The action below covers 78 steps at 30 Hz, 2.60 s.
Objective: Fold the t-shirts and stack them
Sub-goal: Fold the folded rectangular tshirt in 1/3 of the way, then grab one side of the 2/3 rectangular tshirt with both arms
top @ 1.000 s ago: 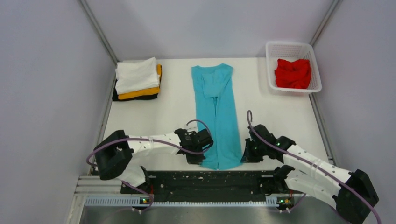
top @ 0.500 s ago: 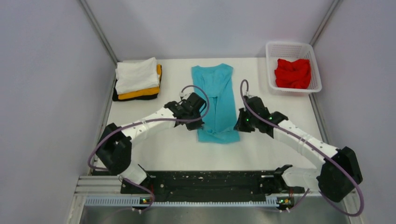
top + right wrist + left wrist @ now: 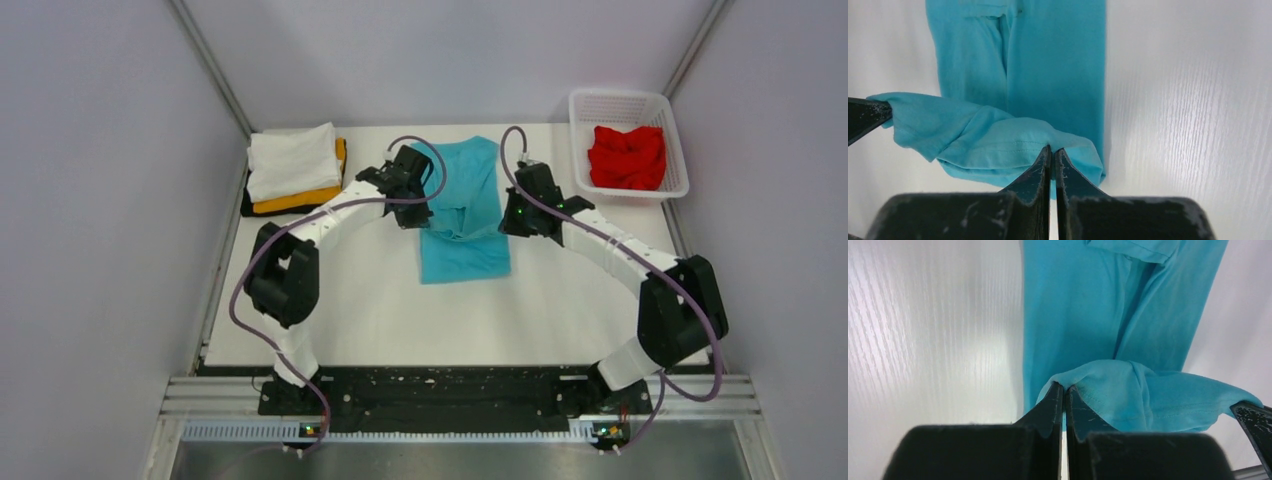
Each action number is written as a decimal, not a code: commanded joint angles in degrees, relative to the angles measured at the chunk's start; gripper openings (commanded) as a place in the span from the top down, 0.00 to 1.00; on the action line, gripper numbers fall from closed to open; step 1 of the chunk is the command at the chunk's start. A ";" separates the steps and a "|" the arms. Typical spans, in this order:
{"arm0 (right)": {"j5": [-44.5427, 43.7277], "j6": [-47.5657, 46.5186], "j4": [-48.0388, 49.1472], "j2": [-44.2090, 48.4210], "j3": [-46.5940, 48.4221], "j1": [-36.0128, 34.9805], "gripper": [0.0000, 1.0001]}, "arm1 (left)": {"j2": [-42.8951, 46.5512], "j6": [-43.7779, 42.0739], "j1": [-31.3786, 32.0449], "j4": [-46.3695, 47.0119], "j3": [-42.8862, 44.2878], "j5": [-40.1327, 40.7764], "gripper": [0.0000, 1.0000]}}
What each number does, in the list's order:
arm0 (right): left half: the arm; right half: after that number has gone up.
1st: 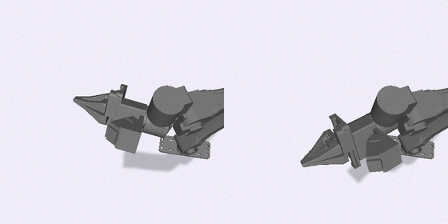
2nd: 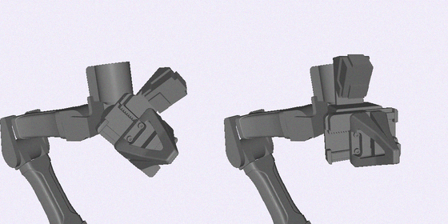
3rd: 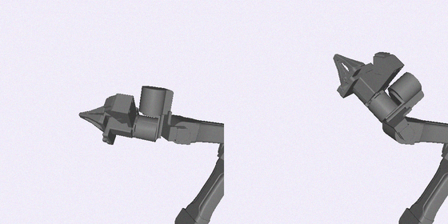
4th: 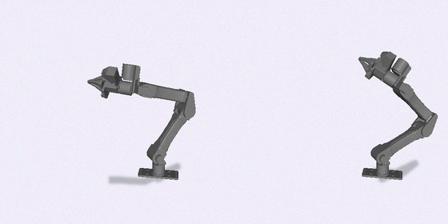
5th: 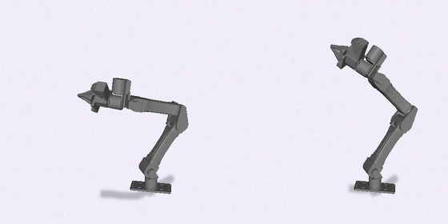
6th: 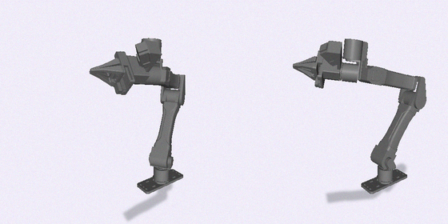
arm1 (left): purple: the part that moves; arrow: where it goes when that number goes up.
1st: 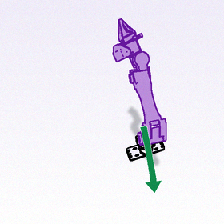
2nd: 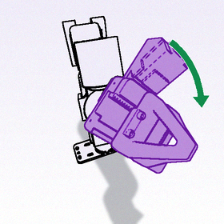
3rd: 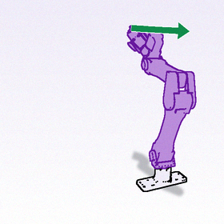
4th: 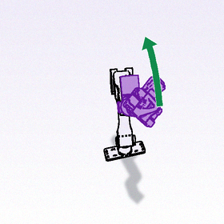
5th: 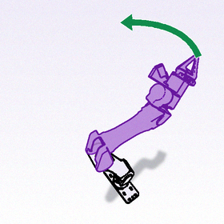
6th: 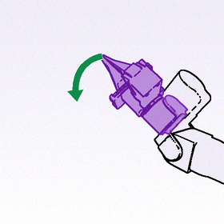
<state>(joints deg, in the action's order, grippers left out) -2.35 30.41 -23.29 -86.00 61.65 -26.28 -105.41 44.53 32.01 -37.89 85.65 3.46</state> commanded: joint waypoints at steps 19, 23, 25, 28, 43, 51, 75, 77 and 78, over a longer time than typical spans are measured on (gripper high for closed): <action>-5.61 -4.55 7.00 -18.09 14.34 5.30 0.33 | -9.65 -7.90 -7.75 -2.28 11.02 -9.09 0.06; -1.95 -5.30 8.29 -12.43 8.54 5.36 0.08 | -2.51 -7.55 -7.75 -0.29 2.23 -8.06 0.01; 3.87 -5.63 10.55 -9.26 4.09 5.29 0.02 | 1.00 -7.07 -7.73 1.37 -3.03 -8.96 0.01; 10.49 -4.77 10.63 -5.48 -1.74 5.29 0.01 | 5.20 -5.84 -7.47 3.51 -9.90 -10.86 0.01; 9.75 1.17 10.69 -0.78 -17.53 5.33 0.24 | 8.07 1.83 -2.42 11.07 -24.74 -13.26 0.11; 8.09 1.04 12.90 -1.78 -20.66 5.42 0.57 | 4.58 5.07 1.69 11.13 -24.04 -9.67 0.31; 15.96 -2.76 12.01 1.44 -25.32 5.45 1.00 | 1.82 9.17 4.00 14.93 -26.15 -8.34 1.00; 17.43 -3.78 9.67 2.86 -25.30 5.41 1.00 | 3.93 9.29 4.98 14.28 -27.39 -7.67 1.00; 18.21 -4.23 8.35 3.95 -25.60 5.38 1.00 | 5.35 9.45 5.64 13.86 -28.51 -7.13 1.00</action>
<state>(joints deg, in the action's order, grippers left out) 12.73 29.32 -7.60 -85.27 37.87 -21.19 -102.26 53.52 35.68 -23.62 60.75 -6.55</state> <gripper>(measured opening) 0.009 0.014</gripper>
